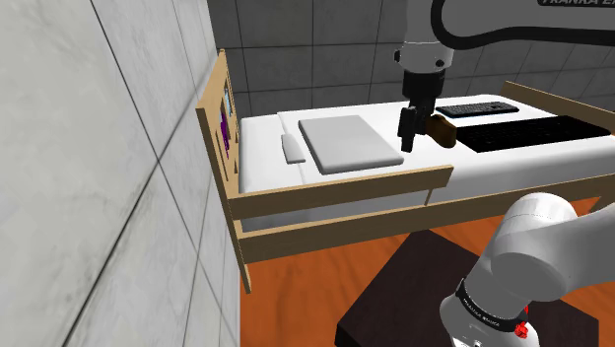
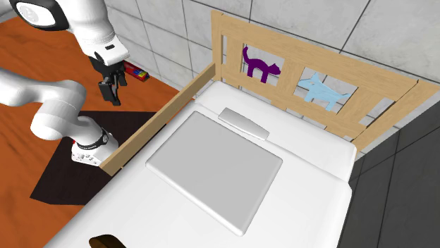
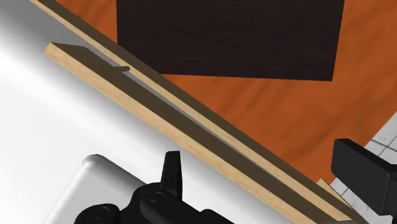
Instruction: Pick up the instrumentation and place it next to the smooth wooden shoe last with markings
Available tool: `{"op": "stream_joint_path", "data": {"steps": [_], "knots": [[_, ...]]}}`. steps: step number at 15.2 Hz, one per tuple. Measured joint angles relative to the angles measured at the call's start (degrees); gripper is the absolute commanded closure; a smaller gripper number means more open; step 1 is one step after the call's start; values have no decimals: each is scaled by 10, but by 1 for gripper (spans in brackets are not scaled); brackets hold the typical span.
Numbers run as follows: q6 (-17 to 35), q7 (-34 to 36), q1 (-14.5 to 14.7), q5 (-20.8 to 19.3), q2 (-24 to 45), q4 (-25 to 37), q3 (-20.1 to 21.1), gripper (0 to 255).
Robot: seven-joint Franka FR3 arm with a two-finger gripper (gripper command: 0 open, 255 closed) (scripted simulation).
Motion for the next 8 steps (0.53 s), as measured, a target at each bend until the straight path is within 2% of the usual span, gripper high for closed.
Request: {"op": "stream_joint_path", "data": {"steps": [2, 8], "knots": [[7, 8, -1, 3, 10, 3, 4, 0], [86, 80, -13, 25, 115, 33, 29, 0]]}}
